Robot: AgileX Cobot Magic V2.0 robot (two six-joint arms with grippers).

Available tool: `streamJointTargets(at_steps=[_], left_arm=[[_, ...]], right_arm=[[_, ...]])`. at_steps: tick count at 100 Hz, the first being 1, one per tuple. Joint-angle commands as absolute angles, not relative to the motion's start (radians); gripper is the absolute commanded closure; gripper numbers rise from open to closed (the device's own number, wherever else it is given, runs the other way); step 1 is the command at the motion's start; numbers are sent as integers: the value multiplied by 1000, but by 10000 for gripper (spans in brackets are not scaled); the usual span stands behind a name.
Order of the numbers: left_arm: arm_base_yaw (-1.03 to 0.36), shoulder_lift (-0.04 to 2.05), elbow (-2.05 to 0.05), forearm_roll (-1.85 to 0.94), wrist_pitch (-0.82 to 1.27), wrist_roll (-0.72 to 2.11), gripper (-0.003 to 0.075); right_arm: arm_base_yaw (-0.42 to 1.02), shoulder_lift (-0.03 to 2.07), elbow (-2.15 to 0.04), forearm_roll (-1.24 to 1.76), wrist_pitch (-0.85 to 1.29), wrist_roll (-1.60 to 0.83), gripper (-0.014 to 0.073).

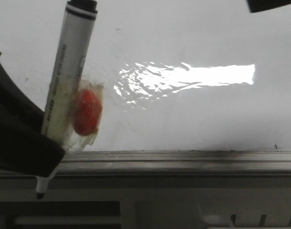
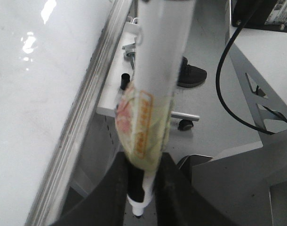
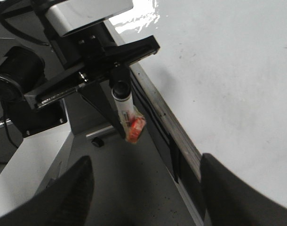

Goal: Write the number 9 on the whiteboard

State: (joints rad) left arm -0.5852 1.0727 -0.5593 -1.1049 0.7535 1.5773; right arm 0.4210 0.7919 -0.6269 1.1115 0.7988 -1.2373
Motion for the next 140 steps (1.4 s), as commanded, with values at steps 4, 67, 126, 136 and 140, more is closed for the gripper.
streamJointTargets(at_steps=[4,67,126,136,140], left_arm=[[-584,1061,-592,-1221,767,1677,738],[-584,1061,-592,-1223,771,1688,738],[-580,1048,-592,-1237,780,1660,706],[-580,1007,-592,-1235,780,1545,530],[-580,978,-592,-1227,780,1482,428]], right_arm=[[519,864,-680,1172,691,-1258,169],[742,1158,-826,1179,542,-1260,169],[746,1193,-826,1173,573,-1260,655],[746,1175,-826,1115,599,-1235,655],[746,1163,-828,1056,608,-1191,655]])
